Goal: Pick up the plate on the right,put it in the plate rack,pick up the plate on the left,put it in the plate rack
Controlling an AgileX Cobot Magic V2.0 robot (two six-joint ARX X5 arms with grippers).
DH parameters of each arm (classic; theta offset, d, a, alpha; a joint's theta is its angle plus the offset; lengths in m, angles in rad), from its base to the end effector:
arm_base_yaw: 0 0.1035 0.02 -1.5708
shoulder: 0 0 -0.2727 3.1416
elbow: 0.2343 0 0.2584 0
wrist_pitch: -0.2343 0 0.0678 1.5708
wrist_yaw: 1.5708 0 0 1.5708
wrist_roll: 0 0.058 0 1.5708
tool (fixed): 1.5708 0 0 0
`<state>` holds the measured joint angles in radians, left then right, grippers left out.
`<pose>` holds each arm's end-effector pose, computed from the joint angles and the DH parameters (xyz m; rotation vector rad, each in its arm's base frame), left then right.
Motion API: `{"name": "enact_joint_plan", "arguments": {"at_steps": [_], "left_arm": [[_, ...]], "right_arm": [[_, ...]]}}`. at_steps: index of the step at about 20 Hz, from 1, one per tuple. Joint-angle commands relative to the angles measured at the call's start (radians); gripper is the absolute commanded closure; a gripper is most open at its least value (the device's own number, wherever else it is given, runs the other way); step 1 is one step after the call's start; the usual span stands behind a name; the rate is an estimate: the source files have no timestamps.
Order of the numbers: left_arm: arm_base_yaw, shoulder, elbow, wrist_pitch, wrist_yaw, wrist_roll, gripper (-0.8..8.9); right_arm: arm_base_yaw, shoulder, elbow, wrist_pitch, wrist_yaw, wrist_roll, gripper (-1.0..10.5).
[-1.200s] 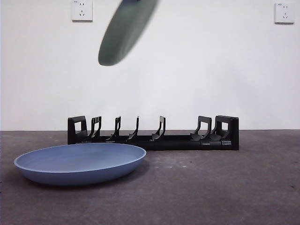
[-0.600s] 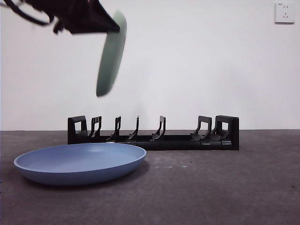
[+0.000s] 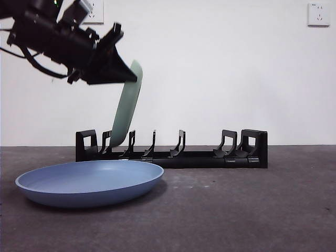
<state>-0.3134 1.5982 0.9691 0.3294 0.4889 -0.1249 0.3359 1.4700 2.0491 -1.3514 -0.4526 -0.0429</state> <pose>0.3528 -0.1430 0.2416 -0.1442 0.3561 -0.7762 0.2333 0.1083 0.4789 0.0076 0.7742 0.7648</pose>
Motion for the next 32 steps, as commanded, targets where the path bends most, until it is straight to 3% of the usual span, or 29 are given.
{"name": "enact_joint_plan", "arguments": {"at_steps": [1, 7, 11, 18, 19, 22, 23, 32], "left_arm": [[0.005, 0.032, 0.001, 0.019, -0.001, 0.006, 8.22], [0.004, 0.053, 0.001, -0.029, -0.132, 0.072, 8.21], [0.004, 0.050, 0.002, -0.055, -0.130, 0.089, 7.92], [-0.032, 0.039, 0.043, -0.125, -0.115, 0.096, 7.72], [-0.038, 0.037, 0.058, -0.153, -0.115, 0.096, 7.59], [-0.046, 0.032, 0.109, -0.237, -0.115, 0.104, 5.06], [-0.046, 0.029, 0.128, -0.276, -0.115, 0.103, 4.77], [-0.045, -0.135, 0.233, -0.660, -0.116, 0.197, 4.64]], "right_arm": [[0.013, -0.001, -0.008, -0.018, 0.000, -0.013, 4.5], [0.013, 0.000, -0.008, -0.019, 0.001, -0.014, 4.5], [0.013, 0.008, -0.009, -0.021, 0.061, -0.014, 4.5], [0.013, 0.031, -0.019, -0.021, 0.064, -0.014, 4.5], [0.013, 0.032, -0.019, -0.021, 0.064, -0.014, 4.5], [0.013, 0.032, -0.019, -0.021, 0.064, -0.014, 4.5], [0.013, 0.032, -0.019, -0.021, 0.064, -0.014, 4.5], [0.013, 0.034, -0.019, -0.021, 0.068, -0.014, 4.5]]}}
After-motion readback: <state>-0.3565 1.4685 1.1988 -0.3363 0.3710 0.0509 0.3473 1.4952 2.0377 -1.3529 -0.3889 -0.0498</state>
